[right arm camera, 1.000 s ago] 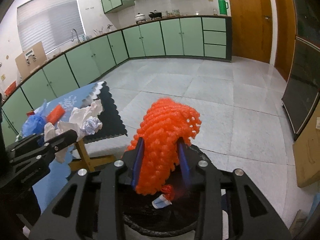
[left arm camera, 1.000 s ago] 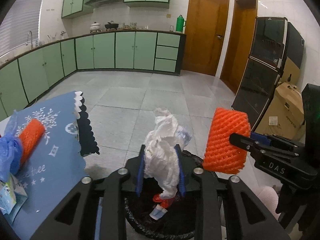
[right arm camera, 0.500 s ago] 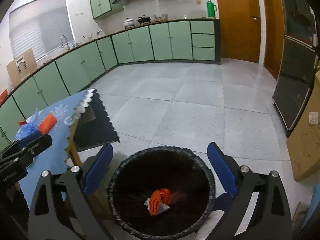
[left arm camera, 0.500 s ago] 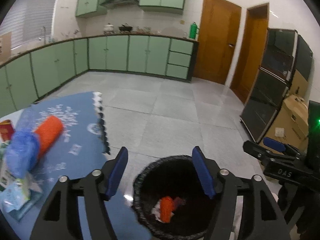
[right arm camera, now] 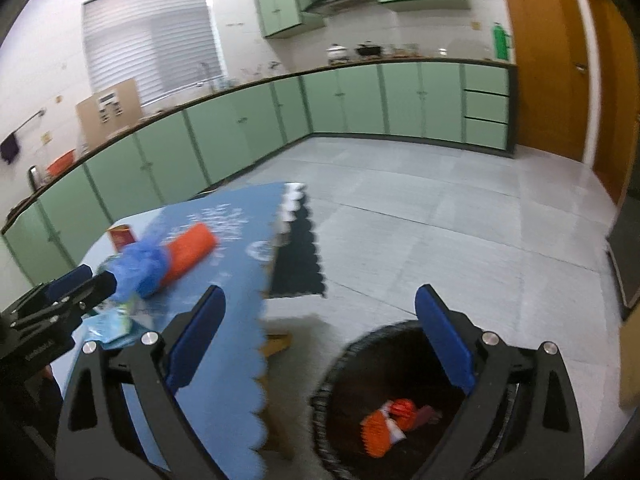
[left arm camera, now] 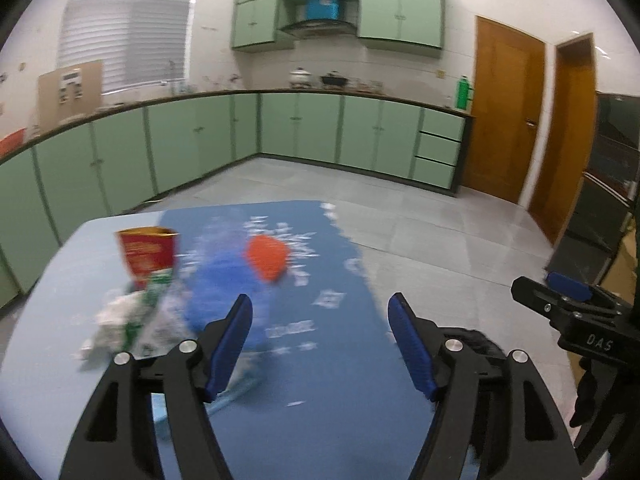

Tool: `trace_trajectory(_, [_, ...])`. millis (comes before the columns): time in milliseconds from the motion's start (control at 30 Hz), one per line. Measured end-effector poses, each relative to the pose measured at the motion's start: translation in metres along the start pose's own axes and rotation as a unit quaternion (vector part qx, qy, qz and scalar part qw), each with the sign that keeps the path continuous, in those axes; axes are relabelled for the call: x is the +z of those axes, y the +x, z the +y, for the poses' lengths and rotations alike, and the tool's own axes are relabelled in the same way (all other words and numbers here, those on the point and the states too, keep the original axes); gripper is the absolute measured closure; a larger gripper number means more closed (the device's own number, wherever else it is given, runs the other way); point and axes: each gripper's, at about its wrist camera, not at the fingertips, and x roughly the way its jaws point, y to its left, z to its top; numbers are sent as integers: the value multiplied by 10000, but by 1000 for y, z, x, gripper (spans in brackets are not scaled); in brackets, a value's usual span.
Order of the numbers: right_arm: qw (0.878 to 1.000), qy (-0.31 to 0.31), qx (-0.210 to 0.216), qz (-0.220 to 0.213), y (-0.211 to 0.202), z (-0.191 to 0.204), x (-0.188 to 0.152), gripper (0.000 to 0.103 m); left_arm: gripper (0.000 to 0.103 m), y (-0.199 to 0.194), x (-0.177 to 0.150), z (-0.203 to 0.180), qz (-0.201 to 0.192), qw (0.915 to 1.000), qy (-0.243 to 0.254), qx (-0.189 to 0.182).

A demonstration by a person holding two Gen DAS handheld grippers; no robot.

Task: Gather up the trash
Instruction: 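Open both tools over the bin, dropping tissue and orange net, then grasp the white tissue with the left tool while the right tool grips the blue bag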

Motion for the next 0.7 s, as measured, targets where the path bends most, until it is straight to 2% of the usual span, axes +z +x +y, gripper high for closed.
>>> trace_trajectory(367, [9959, -522, 741, 34, 42, 99, 14, 10, 34, -14, -9, 98, -81, 9944, -440, 960])
trace_trajectory(700, [9907, -926, 975, 224, 88, 165, 18, 10, 34, -7, -17, 161, 66, 9885, -739, 1319])
